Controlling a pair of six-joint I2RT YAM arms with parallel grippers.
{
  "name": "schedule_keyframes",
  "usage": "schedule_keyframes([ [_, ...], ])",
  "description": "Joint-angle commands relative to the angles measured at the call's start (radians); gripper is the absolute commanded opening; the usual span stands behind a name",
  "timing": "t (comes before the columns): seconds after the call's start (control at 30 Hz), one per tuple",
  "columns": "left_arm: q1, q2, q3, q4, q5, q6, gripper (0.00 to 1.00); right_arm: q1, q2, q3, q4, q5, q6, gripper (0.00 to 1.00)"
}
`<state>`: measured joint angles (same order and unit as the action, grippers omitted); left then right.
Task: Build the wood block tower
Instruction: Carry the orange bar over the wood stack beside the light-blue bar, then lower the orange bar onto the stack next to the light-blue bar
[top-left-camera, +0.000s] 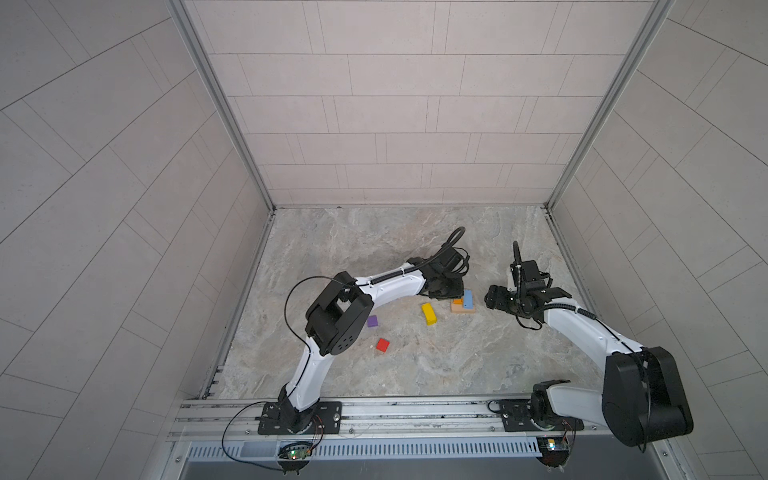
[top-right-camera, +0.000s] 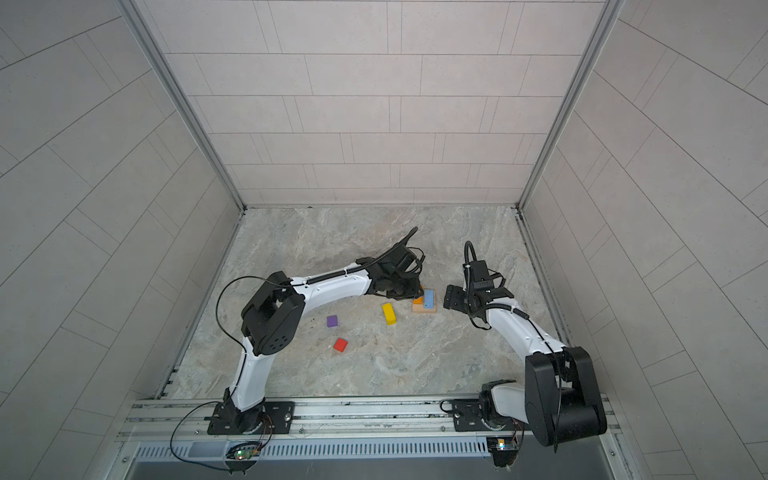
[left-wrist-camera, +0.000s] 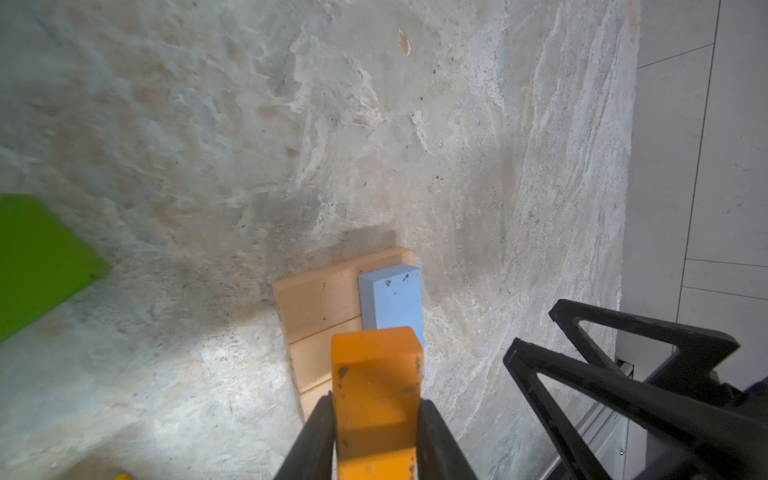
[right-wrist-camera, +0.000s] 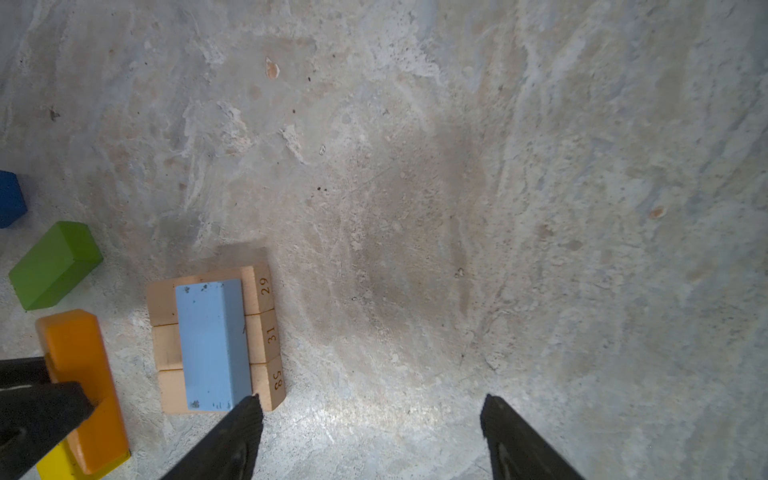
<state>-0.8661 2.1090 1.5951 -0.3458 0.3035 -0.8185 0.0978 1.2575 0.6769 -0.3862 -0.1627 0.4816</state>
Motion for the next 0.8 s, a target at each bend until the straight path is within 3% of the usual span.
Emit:
schedule_keyframes([
  [0.0, -0.007, 0.018, 0.023, 0.024, 0.01, -0.011, 0.34, -0.006, 0.005, 0.018, -0.002, -0.004, -0.002, 0.84],
  [0.77, -0.007, 0.028, -0.015, 0.042, -0.013, -0.025, 0.36, -0.015, 0.01, 0.018, -0.002, -0.026, -0.005, 0.84],
])
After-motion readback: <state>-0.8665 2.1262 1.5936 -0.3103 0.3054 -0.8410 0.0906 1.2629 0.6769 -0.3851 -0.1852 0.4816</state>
